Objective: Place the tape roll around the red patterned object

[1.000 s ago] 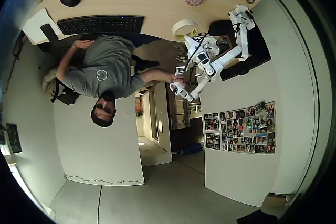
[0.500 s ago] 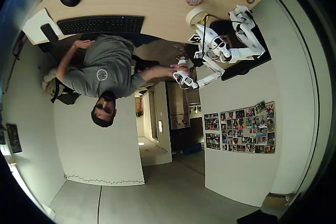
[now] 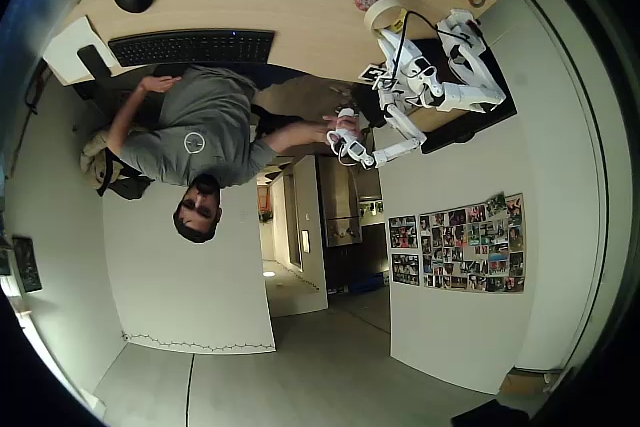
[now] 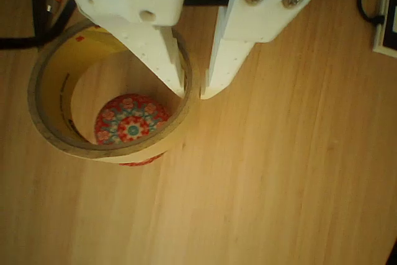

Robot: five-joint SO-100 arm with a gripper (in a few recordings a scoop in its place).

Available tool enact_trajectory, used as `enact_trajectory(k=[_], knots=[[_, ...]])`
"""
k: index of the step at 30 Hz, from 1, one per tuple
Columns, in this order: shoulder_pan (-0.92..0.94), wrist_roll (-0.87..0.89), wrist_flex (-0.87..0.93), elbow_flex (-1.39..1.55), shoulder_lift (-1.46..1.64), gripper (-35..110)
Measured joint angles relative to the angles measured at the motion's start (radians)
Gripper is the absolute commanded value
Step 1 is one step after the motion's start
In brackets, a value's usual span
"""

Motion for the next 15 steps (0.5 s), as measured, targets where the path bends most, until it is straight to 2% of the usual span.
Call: enact_trajectory(k=[15], knots=[[0.046,0.094,-0.029,-0.097,-0.209,0]])
